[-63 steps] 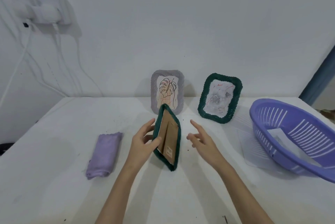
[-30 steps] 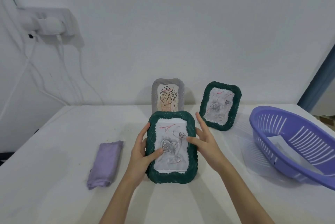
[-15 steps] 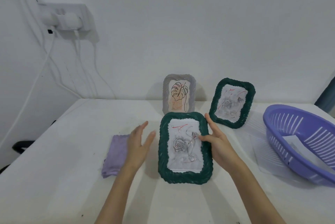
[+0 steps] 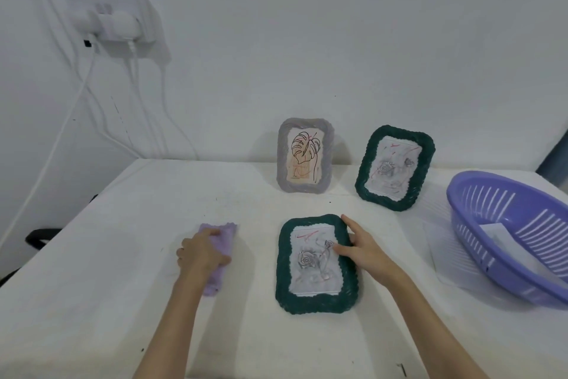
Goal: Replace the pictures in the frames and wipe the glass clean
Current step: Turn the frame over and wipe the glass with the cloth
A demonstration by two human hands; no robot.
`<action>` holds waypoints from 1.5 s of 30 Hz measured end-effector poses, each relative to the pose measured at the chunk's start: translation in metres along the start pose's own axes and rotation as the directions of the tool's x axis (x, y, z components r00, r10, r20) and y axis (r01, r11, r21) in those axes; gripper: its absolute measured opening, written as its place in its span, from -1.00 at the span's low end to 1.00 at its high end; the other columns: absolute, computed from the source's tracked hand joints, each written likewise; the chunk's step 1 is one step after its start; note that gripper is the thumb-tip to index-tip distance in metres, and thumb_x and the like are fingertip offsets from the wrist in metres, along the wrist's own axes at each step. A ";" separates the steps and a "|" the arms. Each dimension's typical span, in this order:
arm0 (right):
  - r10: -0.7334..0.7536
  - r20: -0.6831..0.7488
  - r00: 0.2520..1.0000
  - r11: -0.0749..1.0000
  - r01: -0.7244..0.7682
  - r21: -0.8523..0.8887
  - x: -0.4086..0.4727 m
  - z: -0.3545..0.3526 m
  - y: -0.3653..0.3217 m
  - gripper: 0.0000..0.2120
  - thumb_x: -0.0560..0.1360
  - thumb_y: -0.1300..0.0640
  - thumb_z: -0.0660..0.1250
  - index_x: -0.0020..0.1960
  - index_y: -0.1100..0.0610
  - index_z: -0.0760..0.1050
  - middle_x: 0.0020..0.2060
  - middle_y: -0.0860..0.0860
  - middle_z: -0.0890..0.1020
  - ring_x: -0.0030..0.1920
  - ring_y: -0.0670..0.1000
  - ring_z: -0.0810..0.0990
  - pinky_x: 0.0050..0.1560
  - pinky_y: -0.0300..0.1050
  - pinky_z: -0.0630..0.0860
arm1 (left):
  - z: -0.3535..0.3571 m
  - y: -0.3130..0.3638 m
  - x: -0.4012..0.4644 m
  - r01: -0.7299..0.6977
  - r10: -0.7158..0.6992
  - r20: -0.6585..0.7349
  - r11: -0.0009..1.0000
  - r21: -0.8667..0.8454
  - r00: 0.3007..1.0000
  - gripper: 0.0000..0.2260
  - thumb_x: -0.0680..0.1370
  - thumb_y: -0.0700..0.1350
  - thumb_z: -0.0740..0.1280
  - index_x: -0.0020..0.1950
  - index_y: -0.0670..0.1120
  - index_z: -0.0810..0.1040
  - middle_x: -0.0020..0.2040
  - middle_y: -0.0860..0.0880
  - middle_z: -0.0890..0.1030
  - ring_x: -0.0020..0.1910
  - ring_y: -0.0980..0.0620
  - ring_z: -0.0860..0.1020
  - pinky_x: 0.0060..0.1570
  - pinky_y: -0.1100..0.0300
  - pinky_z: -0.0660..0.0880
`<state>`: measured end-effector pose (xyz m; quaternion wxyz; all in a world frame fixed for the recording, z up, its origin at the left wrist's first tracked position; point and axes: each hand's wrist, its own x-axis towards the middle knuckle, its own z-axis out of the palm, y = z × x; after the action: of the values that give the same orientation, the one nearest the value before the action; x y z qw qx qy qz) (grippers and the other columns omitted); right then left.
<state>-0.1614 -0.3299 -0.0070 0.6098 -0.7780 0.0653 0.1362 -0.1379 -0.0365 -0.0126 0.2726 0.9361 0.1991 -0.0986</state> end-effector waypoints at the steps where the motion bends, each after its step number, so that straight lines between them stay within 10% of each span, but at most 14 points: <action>1: -0.025 -0.018 1.000 0.990 0.022 -0.136 0.000 0.000 -0.001 -0.33 0.50 0.27 0.29 0.49 0.08 0.04 0.38 0.10 0.34 0.29 0.09 0.42 0.32 -0.01 0.38 | 0.000 0.003 -0.002 0.005 -0.005 -0.017 1.000 -0.004 1.000 -0.66 0.31 0.08 0.27 0.07 0.14 0.45 0.09 -0.01 0.54 0.05 -0.15 0.52 -0.03 0.13 0.43; 6: -0.108 -0.061 0.992 0.902 0.072 -0.426 0.003 0.005 0.006 -0.37 0.51 0.15 0.27 0.49 0.12 0.04 0.24 0.10 0.31 0.26 0.07 0.32 0.32 -0.17 0.24 | -0.003 0.019 -0.032 -0.184 0.163 -0.088 0.912 -0.366 0.983 -0.91 0.42 0.14 0.24 -0.21 0.19 0.52 -0.16 0.11 0.57 -0.09 0.01 0.52 -0.17 0.23 0.32; 14: -0.231 -0.145 0.962 0.787 0.096 -0.610 0.005 0.010 0.019 -0.43 0.54 0.07 0.23 0.48 0.12 0.09 0.28 0.14 0.25 0.32 0.11 0.21 0.35 -0.15 0.14 | 0.003 0.049 -0.051 -0.232 0.384 -0.032 0.487 -0.842 0.923 -0.61 0.51 -0.39 0.14 0.11 0.03 0.57 0.15 0.03 0.55 0.15 0.04 0.47 0.15 0.07 0.42; 19: -0.286 -0.178 0.942 0.956 0.293 0.015 -0.015 0.022 -0.012 -0.51 0.53 0.04 0.25 0.42 -0.13 0.21 0.04 0.20 0.60 0.05 0.04 0.56 -0.05 -0.51 0.41 | 0.020 0.072 -0.065 -0.004 0.494 0.110 0.224 -0.975 0.863 -0.59 0.49 -0.46 0.17 0.18 -0.04 0.51 0.13 0.02 0.57 0.09 0.05 0.54 -0.05 0.18 0.59; 23: -0.328 -0.086 0.941 0.934 0.337 0.121 -0.021 0.023 -0.022 -0.55 0.48 0.09 0.33 0.31 -0.21 0.34 -0.05 0.27 0.63 -0.03 -0.02 0.61 0.02 -0.32 0.53 | 0.035 0.080 -0.068 0.061 0.514 0.130 0.150 -0.987 0.848 -0.63 0.46 -0.42 0.25 0.20 -0.11 0.52 0.18 -0.02 0.56 0.16 -0.02 0.54 0.00 0.14 0.60; 28: -0.280 -0.094 0.955 0.926 0.294 0.235 -0.021 0.021 -0.020 -0.62 0.49 0.23 0.31 0.25 -0.06 0.46 -0.04 0.10 0.68 -0.02 -0.01 0.65 -0.09 -0.24 0.57 | 0.046 0.085 -0.069 -0.027 0.545 0.100 0.219 -0.975 0.833 -0.66 0.45 -0.36 0.33 0.13 -0.01 0.56 0.17 -0.02 0.60 0.14 -0.01 0.57 0.09 0.10 0.57; 32: -0.215 -0.181 0.960 0.973 0.226 0.047 -0.018 0.008 -0.019 -0.66 0.51 0.32 0.22 0.26 0.12 0.46 -0.06 0.07 0.62 -0.08 -0.05 0.59 -0.17 -0.35 0.51 | 0.045 0.072 -0.057 -0.484 0.593 -0.084 0.558 -0.674 0.800 -0.63 0.44 -0.05 0.41 0.22 0.12 0.46 0.24 0.16 0.51 0.25 0.09 0.46 0.20 0.26 0.45; 35: -0.150 -0.160 0.976 0.945 0.094 -0.313 -0.016 0.003 -0.011 -0.63 0.50 0.31 0.16 0.27 0.13 0.47 0.05 0.08 0.61 -0.03 -0.03 0.51 -0.03 -0.25 0.41 | 0.045 0.052 -0.040 -0.572 0.590 0.155 0.807 -0.148 0.792 0.04 0.08 0.49 0.29 0.47 0.12 0.10 0.50 0.17 0.08 0.50 0.07 -0.01 0.48 0.00 -0.01; 41: -0.365 -0.225 0.903 0.461 -0.034 -0.887 -0.012 0.030 0.006 -0.58 0.52 -0.12 0.12 0.35 -0.04 0.30 0.21 0.06 0.36 0.12 0.12 0.36 0.11 -0.01 0.35 | 0.058 0.043 -0.036 -0.636 0.538 0.439 0.765 0.104 0.719 0.25 0.19 0.31 0.47 0.46 -0.03 -0.41 0.48 0.06 -0.39 0.44 0.06 -0.42 0.43 -0.03 -0.40; 45: -0.538 -0.154 0.829 0.374 0.072 -0.925 -0.010 0.039 0.028 -0.54 0.33 -0.16 0.37 0.13 0.07 0.53 0.03 0.09 0.55 -0.18 0.12 0.48 -0.28 -0.03 0.42 | 0.060 0.042 -0.037 -0.665 0.579 0.414 0.741 0.092 0.702 0.26 0.19 0.29 0.49 0.46 -0.05 -0.41 0.46 0.09 -0.41 0.38 0.16 -0.45 0.43 -0.03 -0.39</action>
<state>-0.1834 -0.2998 -0.0384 0.0895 -0.9847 -0.0327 -0.1459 -0.1577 -0.1130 -0.0320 0.2089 0.9384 -0.1973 -0.1921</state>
